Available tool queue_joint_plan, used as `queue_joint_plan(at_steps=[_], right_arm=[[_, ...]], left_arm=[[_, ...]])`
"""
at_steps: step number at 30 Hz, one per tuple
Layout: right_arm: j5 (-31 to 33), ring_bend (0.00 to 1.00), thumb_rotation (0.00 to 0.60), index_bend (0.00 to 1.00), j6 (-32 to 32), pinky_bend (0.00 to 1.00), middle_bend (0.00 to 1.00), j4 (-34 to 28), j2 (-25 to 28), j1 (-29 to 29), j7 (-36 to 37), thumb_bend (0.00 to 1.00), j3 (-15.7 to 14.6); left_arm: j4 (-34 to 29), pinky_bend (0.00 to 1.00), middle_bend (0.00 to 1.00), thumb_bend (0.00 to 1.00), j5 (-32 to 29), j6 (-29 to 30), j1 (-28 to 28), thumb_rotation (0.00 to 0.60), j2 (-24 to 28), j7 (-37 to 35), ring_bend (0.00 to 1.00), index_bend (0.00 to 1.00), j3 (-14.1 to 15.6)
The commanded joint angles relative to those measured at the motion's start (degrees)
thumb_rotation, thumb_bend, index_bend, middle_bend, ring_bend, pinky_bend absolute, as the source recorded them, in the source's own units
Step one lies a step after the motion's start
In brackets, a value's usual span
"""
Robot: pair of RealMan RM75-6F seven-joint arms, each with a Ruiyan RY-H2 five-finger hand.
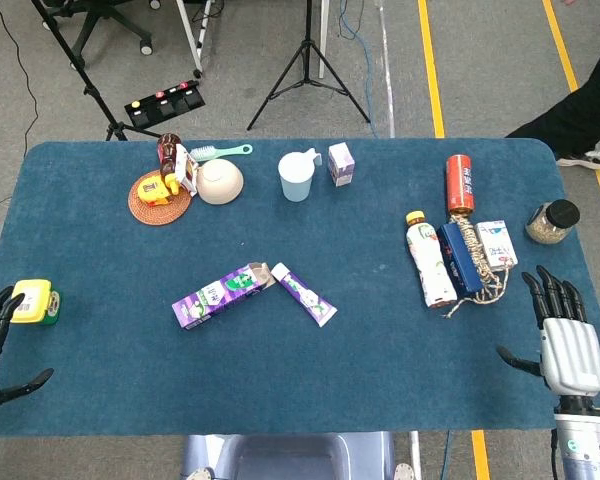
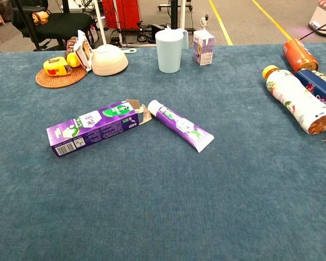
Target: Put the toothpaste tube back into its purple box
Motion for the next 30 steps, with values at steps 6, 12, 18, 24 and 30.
queue_joint_plan(at_steps=[6, 12, 18, 24, 30], right_arm=[[-0.2, 0.0, 0.6, 0.0, 0.1, 0.0, 0.0, 0.9, 0.0, -0.3, 1.0, 0.0, -0.1], [-1.3, 0.0, 0.6, 0.0, -0.5, 0.0, 0.0, 0.8, 0.0, -0.1, 1.8, 0.0, -0.6], [-3.1, 0.0, 0.6, 0.0, -2.6, 0.0, 0.0, -0.6, -0.2, 0.7, 4.0, 0.0, -1.4], [-2.0, 0.0, 0.6, 0.0, -10.1, 0.0, 0.0, -3.0, -0.6, 5.4, 2.2, 0.0, -0.6], [2.5, 0.0, 0.6, 0.0, -16.8, 0.0, 0.0, -3.7, -3.5, 11.4, -5.0, 0.0, 2.0]], left_arm=[[-0.2, 0.1, 0.0, 0.08, 0.1, -0.3, 0.0, 0.6, 0.1, -0.2, 0.0, 0.0, 0.0], [-0.3, 0.1, 0.0, 0.08, 1.0, -0.3, 0.1, 0.6, -0.1, 0.1, 0.0, 0.0, 0.2], [-0.3, 0.1, 0.0, 0.08, 1.7, -0.7, 0.1, 0.6, -0.6, 1.3, 0.0, 0.0, 0.6], [-0.4, 0.1, 0.0, 0.08, 3.0, -0.7, 0.2, 0.6, -1.0, 2.6, 0.0, 0.0, 1.1], [-0.2, 0.1, 0.0, 0.08, 2.8, -0.7, 0.4, 0.6, -0.9, 2.0, 0.0, 0.0, 1.1]])
